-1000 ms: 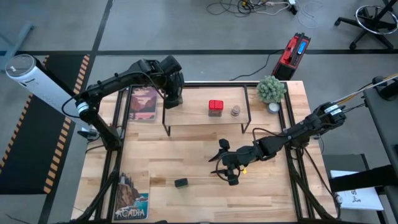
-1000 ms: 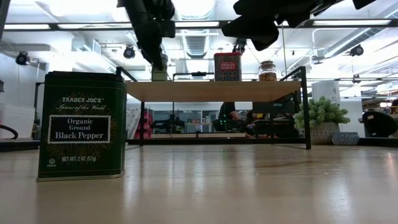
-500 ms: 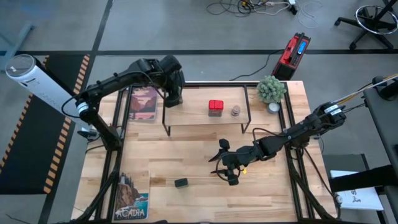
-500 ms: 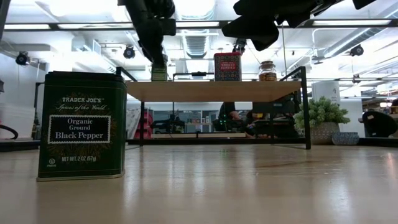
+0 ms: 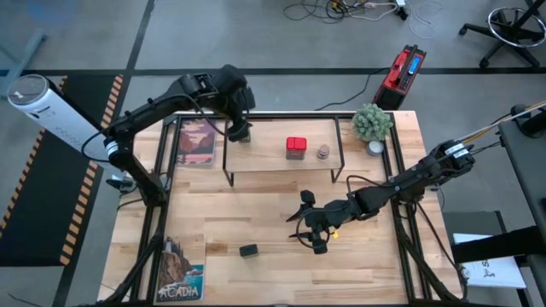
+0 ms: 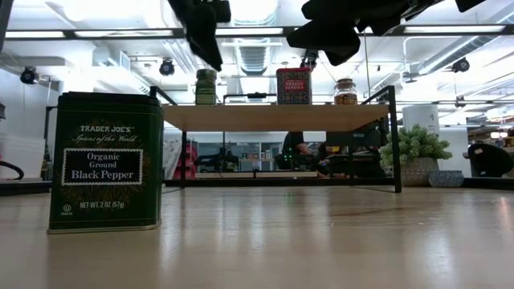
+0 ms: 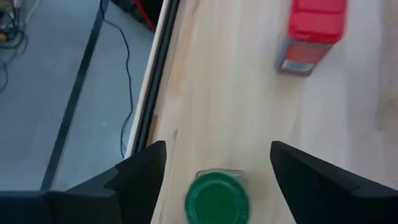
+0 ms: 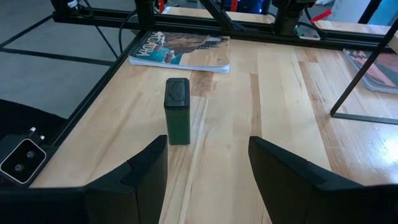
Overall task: Shelf spices
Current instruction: Put the green seasoning can on the shelf
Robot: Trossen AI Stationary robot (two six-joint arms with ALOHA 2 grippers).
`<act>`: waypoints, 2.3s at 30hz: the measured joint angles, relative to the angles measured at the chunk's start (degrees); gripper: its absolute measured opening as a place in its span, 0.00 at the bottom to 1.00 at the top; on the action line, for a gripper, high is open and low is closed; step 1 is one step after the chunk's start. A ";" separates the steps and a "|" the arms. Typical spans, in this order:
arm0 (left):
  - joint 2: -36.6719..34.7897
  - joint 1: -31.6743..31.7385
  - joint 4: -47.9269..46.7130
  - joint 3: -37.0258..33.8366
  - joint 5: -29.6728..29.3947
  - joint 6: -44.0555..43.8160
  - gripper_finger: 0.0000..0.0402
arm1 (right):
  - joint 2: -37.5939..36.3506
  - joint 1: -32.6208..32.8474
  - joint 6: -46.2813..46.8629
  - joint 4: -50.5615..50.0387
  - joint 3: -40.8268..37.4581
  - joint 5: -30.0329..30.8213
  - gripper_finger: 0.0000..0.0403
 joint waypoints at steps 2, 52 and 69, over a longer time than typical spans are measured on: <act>-0.03 -0.93 -0.85 1.08 0.46 -0.67 0.69 | 0.00 0.00 0.00 0.00 0.00 0.00 0.49; -0.99 -56.14 19.42 -26.45 -3.87 -53.09 0.59 | -0.06 -0.15 0.95 -2.93 -0.68 4.52 0.50; 11.83 -57.93 14.41 -24.10 -5.77 -53.53 0.63 | -0.06 -0.14 1.29 -3.05 -0.94 4.57 0.49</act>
